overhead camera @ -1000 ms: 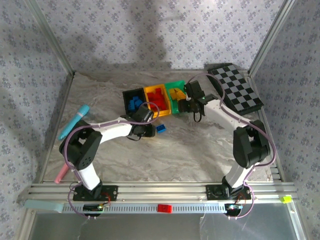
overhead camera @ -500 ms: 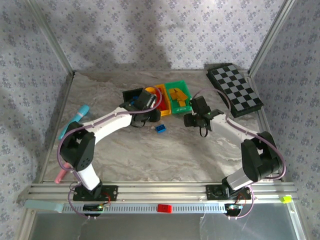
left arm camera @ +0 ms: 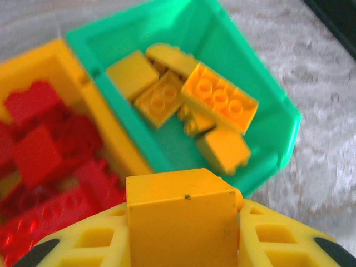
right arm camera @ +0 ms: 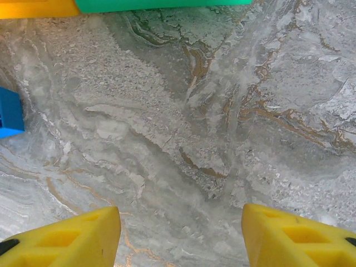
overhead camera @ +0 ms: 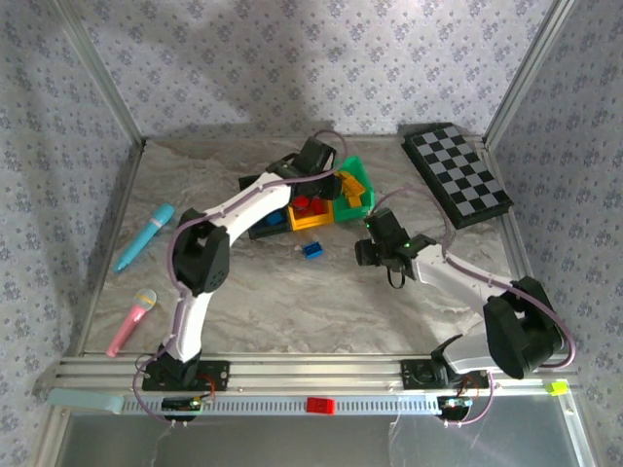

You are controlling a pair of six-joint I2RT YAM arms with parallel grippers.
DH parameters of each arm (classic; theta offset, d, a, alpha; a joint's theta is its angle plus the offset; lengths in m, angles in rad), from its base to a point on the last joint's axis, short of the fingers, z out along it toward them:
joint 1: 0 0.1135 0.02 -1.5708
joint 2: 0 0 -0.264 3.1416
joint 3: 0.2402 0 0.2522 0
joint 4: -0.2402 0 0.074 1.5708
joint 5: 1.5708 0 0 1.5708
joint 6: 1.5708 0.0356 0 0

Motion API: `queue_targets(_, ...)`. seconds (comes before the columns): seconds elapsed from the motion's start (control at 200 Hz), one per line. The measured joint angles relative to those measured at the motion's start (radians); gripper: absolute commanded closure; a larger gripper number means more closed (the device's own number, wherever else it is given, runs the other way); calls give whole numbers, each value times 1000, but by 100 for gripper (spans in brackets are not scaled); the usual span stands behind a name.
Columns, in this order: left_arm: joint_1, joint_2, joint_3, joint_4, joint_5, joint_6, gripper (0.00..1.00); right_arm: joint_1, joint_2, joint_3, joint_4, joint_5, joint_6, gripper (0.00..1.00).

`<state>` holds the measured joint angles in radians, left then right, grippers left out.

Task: Sort the legos into containers by color
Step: Place the lego in the container.

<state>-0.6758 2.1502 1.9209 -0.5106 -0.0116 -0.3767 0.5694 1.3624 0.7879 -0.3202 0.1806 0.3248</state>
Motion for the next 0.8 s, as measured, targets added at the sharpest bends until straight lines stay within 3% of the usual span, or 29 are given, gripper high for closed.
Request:
queue_targets(0.175,6,172,274,-47,24,3,62,25,-28,-14,-4,28,6,38)
queue_targets(0.29,7,266,436,-97,27,9,36,29,-53,-26,-6,34,12,38)
queue_targets(0.365,7,291,478,-124,23,5,28,33,-57,-27,-7,33,17,38)
queue_targets(0.55,7,268,420,-142,10,10,26,63,-43,-32,3,10,27,38)
queue_targets(0.8,7,29,35,-72,-47,14,26,150,121,34,56,-63,26,31)
